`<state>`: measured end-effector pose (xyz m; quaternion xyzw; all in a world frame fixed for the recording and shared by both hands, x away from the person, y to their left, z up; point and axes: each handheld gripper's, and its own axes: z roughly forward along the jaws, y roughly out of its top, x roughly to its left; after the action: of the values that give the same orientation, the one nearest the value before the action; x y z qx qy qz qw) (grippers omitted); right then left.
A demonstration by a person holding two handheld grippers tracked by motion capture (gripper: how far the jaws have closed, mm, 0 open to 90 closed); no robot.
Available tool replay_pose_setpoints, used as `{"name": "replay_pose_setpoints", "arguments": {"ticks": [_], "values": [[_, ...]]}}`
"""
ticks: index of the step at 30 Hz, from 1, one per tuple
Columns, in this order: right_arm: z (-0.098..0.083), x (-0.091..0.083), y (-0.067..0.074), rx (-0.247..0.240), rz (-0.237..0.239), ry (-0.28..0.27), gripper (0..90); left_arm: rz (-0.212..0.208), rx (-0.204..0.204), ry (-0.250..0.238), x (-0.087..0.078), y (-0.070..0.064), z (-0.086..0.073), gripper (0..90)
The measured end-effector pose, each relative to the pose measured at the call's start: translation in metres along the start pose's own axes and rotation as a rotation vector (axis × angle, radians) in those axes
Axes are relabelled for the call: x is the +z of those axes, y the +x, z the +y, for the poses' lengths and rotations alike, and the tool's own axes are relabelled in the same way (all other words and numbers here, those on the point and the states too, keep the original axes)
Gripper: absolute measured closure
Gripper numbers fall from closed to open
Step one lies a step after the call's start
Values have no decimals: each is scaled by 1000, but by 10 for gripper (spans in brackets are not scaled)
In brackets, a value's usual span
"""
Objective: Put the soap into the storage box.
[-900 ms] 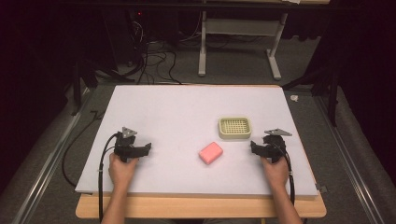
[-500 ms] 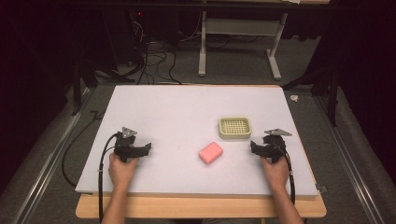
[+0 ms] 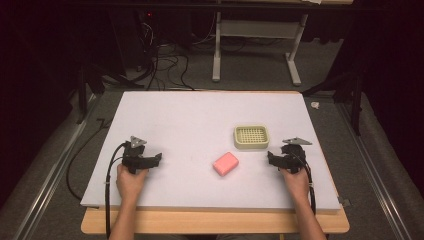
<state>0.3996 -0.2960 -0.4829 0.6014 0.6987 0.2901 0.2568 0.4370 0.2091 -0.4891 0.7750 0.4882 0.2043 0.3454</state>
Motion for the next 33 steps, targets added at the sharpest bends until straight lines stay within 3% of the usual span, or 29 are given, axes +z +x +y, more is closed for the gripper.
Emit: {"name": "replay_pose_setpoints", "arguments": {"ticks": [10,15,33], "values": [[1,0,1,-18,14,14,152,0,0,0,0,0,0,178],[2,-7,3,-14,30,-19,155,0,0,0,0,0,0,178],[1,-33,32,-71,166,-102,157,0,1,0,0,0,0,178]]}}
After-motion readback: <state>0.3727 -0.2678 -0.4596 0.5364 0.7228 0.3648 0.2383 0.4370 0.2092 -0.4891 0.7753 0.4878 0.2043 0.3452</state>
